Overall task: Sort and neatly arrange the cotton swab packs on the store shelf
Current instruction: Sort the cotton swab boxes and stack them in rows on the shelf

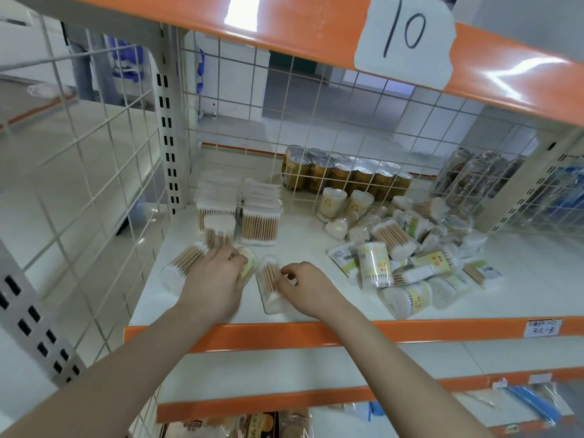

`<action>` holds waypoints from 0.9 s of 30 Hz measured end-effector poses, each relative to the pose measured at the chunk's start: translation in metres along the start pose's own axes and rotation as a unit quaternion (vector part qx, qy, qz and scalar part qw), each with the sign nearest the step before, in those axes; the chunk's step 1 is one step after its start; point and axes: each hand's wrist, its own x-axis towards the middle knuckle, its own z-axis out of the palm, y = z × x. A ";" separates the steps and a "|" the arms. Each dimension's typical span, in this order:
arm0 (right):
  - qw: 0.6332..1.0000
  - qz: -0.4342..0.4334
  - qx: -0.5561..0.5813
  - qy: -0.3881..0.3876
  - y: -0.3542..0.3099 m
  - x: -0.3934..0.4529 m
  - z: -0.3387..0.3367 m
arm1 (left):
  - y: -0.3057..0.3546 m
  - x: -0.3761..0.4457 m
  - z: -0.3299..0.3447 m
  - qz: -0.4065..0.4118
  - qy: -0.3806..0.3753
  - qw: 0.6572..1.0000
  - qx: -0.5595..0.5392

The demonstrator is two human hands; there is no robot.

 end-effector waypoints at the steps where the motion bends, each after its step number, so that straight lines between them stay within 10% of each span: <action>1: 1.000 -0.001 0.002 0.004 0.000 0.000 0.002 | 0.000 0.000 -0.001 -0.005 0.007 1.000 -0.009; 27: 0.990 -0.004 0.055 0.126 0.063 -0.005 -0.062 | 0.058 0.025 0.006 -0.043 0.013 0.994 -0.101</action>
